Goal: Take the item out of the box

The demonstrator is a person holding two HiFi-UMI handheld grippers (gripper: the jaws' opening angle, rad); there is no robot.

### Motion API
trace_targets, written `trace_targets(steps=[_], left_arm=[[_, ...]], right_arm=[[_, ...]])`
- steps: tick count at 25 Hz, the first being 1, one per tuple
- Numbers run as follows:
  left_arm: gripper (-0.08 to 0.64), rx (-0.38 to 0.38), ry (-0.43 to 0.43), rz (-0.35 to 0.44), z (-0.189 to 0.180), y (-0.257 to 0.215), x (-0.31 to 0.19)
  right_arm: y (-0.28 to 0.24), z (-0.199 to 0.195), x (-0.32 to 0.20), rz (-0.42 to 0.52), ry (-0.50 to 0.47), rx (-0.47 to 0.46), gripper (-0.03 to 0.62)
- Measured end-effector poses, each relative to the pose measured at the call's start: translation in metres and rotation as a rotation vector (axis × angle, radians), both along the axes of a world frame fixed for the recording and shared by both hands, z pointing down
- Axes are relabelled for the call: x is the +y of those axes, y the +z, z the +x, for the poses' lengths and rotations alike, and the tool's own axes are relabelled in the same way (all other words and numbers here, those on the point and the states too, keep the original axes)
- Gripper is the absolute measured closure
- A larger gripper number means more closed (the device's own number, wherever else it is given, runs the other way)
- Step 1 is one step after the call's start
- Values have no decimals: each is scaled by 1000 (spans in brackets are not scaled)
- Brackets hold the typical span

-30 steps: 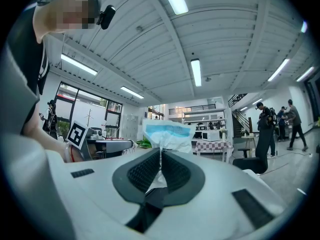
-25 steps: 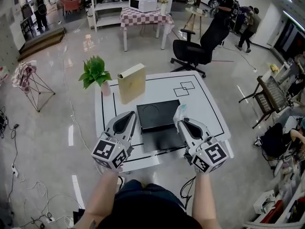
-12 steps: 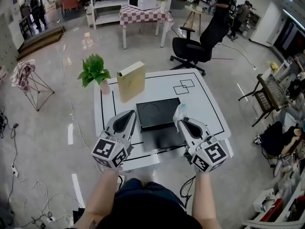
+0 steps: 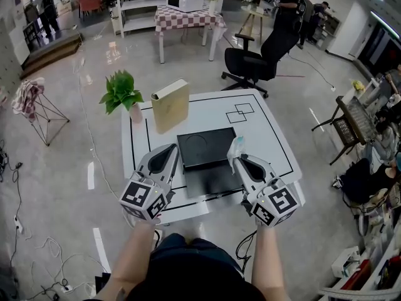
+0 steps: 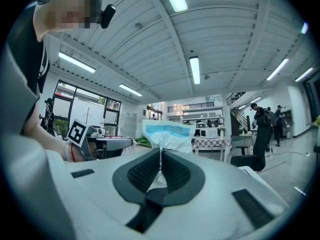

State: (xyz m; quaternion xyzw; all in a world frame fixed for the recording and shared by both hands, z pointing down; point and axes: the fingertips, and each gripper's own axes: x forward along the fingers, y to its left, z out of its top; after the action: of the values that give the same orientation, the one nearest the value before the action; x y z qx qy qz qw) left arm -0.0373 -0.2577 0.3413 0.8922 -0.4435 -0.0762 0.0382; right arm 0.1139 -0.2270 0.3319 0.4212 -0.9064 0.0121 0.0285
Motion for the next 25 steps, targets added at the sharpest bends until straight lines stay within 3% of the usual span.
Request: trace_targets(steps=[25], left_arm=[[557, -10, -5, -10, -3, 4, -3]], right_arm=[[9, -1, -4, -14, 3, 0, 579]])
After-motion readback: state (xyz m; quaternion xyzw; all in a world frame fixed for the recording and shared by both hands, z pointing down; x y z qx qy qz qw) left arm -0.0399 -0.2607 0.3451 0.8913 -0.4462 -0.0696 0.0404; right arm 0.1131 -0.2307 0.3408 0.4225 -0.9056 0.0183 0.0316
